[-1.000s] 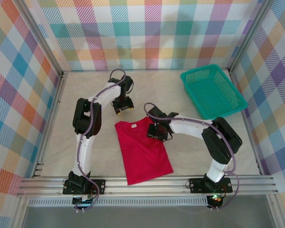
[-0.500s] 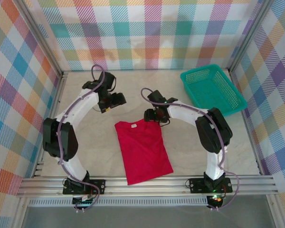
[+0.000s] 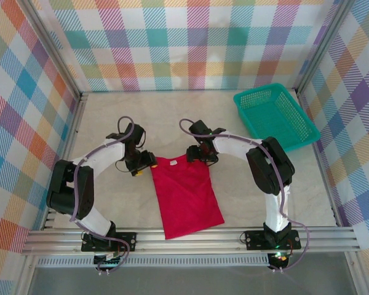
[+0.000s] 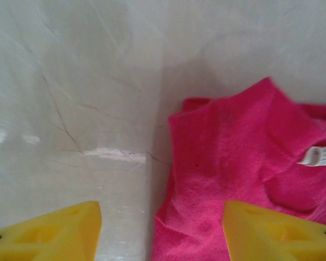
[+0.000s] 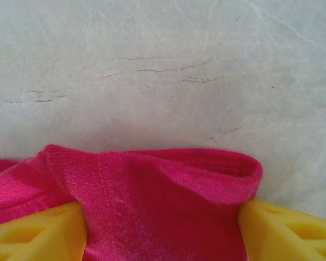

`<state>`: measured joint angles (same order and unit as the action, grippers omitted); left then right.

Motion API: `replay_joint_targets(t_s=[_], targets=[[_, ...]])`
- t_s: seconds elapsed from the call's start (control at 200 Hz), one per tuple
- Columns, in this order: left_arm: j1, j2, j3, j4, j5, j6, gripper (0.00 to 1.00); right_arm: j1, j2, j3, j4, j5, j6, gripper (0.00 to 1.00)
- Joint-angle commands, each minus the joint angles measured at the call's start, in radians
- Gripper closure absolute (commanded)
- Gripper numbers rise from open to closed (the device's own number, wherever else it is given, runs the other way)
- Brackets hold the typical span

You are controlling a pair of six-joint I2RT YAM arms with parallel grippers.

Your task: Fold the inside-out t-shirt

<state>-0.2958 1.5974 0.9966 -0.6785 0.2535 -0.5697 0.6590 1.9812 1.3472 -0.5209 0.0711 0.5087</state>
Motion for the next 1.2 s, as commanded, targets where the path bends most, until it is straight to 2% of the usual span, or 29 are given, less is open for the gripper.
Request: replay_joint_targets(t_s=[0.0,0.17,0.35,0.49,0.53,0.67,0.855,1.02,1.195], targets=[[-0.005,0.014,-0.058,0.162,0.135,-0.076,0.43,-0.014,-0.001,-0.028,-0.021,-0.018,0.014,0.27],[-0.048,0.076,-0.074,0.284,0.166,-0.146,0.46,-0.019,-0.01,-0.038,-0.016,-0.032,0.017,0.27],[-0.083,0.22,-0.027,0.349,0.185,-0.198,0.63,-0.03,-0.022,-0.043,-0.023,-0.036,0.018,0.28],[-0.097,0.311,0.084,0.248,0.13,-0.162,0.89,-0.057,-0.053,-0.05,-0.052,-0.032,0.016,0.35],[-0.097,0.335,0.131,0.191,0.103,-0.143,1.0,-0.064,-0.071,-0.055,-0.058,-0.025,0.01,0.35],[-0.094,0.374,0.261,0.044,0.015,-0.091,1.0,-0.098,-0.13,-0.086,-0.089,0.024,0.011,0.34],[-0.089,0.323,0.274,-0.004,-0.04,-0.086,1.0,-0.113,-0.131,-0.112,-0.07,0.02,0.021,0.29],[-0.089,0.301,0.259,0.01,-0.026,-0.087,0.89,-0.112,-0.077,-0.104,-0.001,-0.069,0.047,0.3],[-0.088,0.329,0.259,0.019,-0.03,-0.076,0.82,-0.08,-0.009,-0.038,-0.003,-0.071,0.052,0.32]])
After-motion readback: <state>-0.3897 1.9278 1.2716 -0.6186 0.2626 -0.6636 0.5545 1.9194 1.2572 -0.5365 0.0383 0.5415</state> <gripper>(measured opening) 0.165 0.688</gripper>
